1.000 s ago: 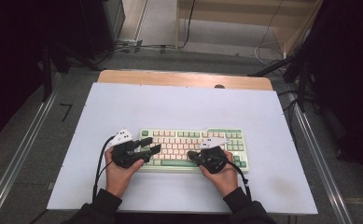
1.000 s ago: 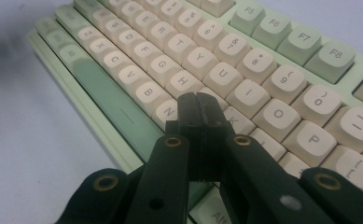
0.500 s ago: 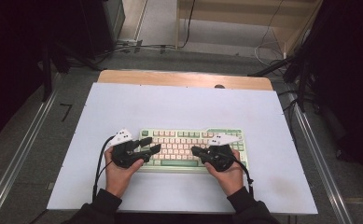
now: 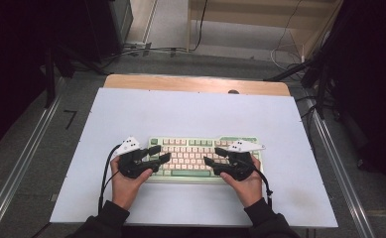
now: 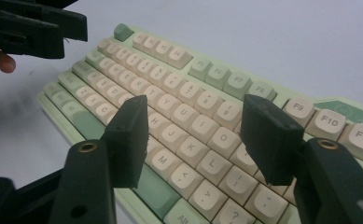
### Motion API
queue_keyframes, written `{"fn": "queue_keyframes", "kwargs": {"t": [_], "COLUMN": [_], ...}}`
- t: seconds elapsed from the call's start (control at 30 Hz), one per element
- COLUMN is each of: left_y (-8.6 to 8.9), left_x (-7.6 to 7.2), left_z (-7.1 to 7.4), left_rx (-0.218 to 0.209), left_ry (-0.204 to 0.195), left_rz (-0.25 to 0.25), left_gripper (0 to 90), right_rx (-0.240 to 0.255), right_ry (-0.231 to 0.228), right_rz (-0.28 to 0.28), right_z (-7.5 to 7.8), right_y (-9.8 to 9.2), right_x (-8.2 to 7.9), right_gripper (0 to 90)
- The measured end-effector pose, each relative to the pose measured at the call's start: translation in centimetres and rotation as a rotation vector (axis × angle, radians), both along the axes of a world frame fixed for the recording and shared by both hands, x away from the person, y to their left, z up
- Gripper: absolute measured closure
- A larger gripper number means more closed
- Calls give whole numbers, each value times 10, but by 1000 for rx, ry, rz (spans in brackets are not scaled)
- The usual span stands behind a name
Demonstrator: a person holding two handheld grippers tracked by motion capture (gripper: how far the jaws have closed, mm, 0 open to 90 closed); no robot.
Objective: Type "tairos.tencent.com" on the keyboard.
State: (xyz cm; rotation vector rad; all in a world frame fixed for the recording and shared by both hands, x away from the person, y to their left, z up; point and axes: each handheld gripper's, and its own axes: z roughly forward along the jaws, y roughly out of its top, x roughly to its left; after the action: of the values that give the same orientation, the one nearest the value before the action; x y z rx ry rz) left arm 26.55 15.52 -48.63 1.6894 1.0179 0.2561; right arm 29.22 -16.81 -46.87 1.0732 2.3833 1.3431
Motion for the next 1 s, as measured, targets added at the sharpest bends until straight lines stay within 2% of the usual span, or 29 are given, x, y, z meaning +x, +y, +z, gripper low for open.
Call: {"fn": "queue_keyframes", "kwargs": {"t": [0.73,0.93,1.0], "left_y": [4,10,14], "left_x": [-1,-2,-4], "left_z": [1,3,4], "left_rx": [2,4,-4], "left_ry": [-10,-13,-9], "left_rz": [48,78,104], "left_gripper": [391,351,346], "right_rx": [-5,-10,-14], "right_ry": [-5,-7,-12], "right_rz": [-32,-37,-44], "right_z": [0,0,1], "right_y": [-11,-14,-16], "right_x": [2,3,3], "right_gripper": [374,373,372]}}
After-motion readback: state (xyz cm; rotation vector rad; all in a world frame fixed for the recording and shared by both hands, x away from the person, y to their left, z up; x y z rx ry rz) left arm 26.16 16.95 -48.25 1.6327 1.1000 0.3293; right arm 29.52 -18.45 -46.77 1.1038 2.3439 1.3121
